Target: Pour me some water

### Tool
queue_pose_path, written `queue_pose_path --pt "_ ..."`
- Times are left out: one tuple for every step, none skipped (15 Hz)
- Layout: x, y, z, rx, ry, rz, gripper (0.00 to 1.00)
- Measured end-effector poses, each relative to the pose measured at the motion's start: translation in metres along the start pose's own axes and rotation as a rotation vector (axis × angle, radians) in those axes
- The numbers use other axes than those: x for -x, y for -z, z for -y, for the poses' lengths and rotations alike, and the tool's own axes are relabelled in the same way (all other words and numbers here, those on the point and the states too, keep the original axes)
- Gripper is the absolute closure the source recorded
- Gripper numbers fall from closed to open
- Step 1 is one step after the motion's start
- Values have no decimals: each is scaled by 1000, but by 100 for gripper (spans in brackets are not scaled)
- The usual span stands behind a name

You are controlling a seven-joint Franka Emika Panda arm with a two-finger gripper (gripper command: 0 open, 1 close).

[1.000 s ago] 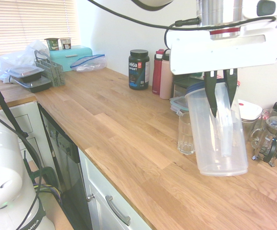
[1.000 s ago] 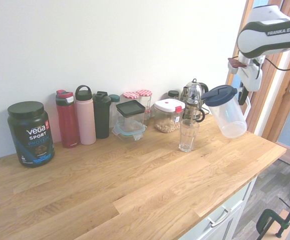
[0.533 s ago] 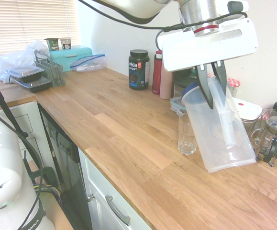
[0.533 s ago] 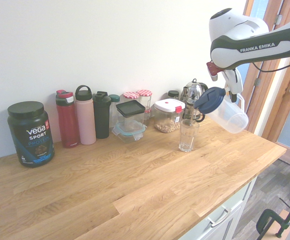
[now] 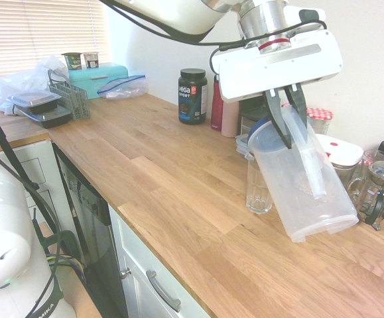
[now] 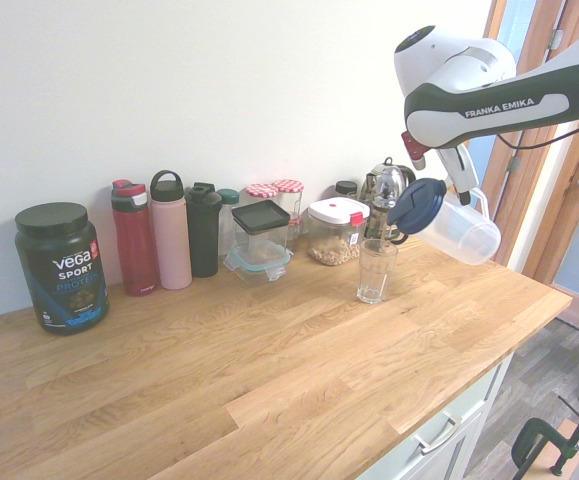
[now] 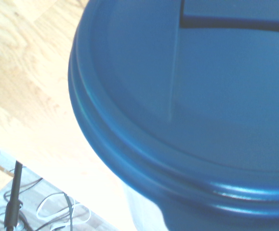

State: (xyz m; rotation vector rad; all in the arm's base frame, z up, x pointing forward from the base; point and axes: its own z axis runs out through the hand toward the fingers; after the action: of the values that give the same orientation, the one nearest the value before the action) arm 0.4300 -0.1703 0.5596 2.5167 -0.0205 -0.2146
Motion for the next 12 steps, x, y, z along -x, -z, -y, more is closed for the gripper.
queue_pose_path --pt "-1 -1 2 4 1 4 100" --pt "-1 -2 3 5 0 3 100" --pt "-1 -2 1 -1 -9 -4 100" --pt "1 -2 -6 -19 -29 -16 100" --pt "4 -2 -16 -50 -61 -35 100" --pt "9 -3 -28 -91 -101 -56 100" --pt "13 -3 -43 -136 -145 -76 100" --pt "14 -1 -54 -182 -189 -100 100" --pt "10 0 -61 -227 -233 -120 100" --pt "5 -2 -63 -270 -282 -134 100" --pt "-1 -6 -62 -309 -328 -141 100" --pt "-4 -11 -63 -342 -379 -145 100"
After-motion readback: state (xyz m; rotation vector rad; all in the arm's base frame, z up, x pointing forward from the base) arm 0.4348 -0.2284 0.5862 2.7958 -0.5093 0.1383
